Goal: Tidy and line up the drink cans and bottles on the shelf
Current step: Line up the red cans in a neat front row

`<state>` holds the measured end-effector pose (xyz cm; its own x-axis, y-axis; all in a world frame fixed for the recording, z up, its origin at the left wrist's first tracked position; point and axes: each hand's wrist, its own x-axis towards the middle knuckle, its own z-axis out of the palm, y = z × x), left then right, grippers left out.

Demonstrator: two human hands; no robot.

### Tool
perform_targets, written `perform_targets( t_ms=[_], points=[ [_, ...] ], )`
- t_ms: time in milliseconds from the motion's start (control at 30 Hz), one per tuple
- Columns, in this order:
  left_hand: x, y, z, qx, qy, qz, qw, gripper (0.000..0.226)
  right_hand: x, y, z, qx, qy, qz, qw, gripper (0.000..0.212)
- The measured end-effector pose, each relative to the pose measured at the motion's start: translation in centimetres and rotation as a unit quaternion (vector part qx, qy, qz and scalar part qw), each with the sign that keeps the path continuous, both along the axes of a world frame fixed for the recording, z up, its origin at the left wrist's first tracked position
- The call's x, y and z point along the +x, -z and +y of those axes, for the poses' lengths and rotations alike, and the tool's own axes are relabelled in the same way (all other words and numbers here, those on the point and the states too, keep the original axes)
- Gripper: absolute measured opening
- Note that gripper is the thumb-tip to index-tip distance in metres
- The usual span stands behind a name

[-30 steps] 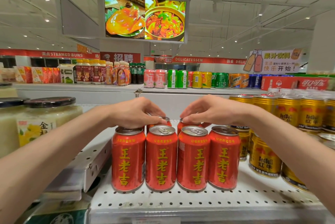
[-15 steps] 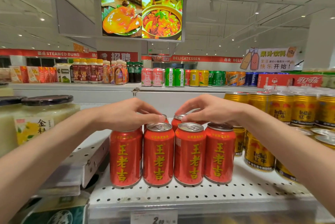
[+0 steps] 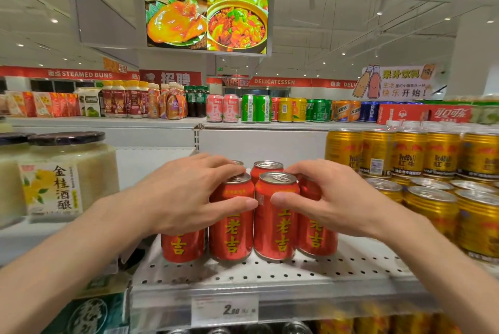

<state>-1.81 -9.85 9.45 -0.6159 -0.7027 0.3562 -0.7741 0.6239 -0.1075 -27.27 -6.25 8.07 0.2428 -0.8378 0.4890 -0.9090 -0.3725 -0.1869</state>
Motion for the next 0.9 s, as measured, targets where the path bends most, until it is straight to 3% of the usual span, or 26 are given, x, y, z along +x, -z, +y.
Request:
perform_targets(
  t_ms=[133,367,500,633,900],
  points=[
    [0.4,0.4,-0.5,-0.035,0.005,-0.010,0.999,0.087,0.7,0.9,-0.6,-0.063,0.030,-0.003,0.998,0.084],
    [0.3,0.5,-0.3,-0.054,0.010,-0.006,0.998,0.087,1.0,1.0,0.0,-0.063,0.054,0.010,0.997,0.083],
    [0.6,0.7,-0.3,-0.068,0.024,0.021,0.997,0.085,0.5,0.7,0.5,-0.025,0.026,-0.077,0.996,0.079],
    [0.9,1.2,-0.1,-0.069,0.075,0.111,0.989,0.071,-0.5,1.6,1.9,-0.040,0.013,-0.137,0.990,0.064],
    [-1.3,3.7,4.3,-0.083,0.139,0.305,0.939,0.040,-3.3,6.0,6.1,-0.087,-0.015,-0.307,0.947,0.042]
  ],
)
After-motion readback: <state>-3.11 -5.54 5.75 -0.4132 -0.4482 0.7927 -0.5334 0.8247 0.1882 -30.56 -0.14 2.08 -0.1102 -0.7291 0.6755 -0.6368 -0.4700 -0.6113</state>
